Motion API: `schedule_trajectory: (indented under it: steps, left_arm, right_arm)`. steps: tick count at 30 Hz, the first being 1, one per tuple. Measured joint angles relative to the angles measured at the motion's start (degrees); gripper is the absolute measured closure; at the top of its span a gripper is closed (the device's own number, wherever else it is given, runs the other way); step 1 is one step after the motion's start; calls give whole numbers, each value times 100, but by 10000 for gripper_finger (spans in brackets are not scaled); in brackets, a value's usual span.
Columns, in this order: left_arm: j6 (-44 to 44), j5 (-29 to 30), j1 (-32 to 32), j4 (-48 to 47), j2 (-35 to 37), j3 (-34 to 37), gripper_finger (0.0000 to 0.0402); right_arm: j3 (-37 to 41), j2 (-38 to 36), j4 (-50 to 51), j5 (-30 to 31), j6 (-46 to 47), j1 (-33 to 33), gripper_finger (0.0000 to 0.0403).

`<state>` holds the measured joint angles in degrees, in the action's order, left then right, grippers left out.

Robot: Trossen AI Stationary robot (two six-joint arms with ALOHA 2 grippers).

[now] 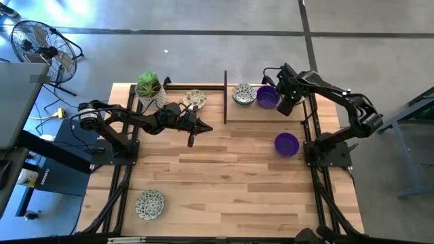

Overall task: Pick & Place Mini bowls
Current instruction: Stack the bottom yellow bowl on top of the yellow bowl on the shelf

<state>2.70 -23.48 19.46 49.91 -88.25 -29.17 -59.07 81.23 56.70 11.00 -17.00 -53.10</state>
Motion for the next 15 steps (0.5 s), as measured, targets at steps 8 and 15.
schedule_trajectory:
  steps: [8, 15]
  left_arm:
    - [0, -3, 0, 0, 0, 0, 401]
    - [7, -7, 0, -52, 0, 0, 401]
  right_arm:
    - [-598, -2, 453, -94, 66, 2, 241]
    - [-474, -2, 417, -335, 60, 0, 286]
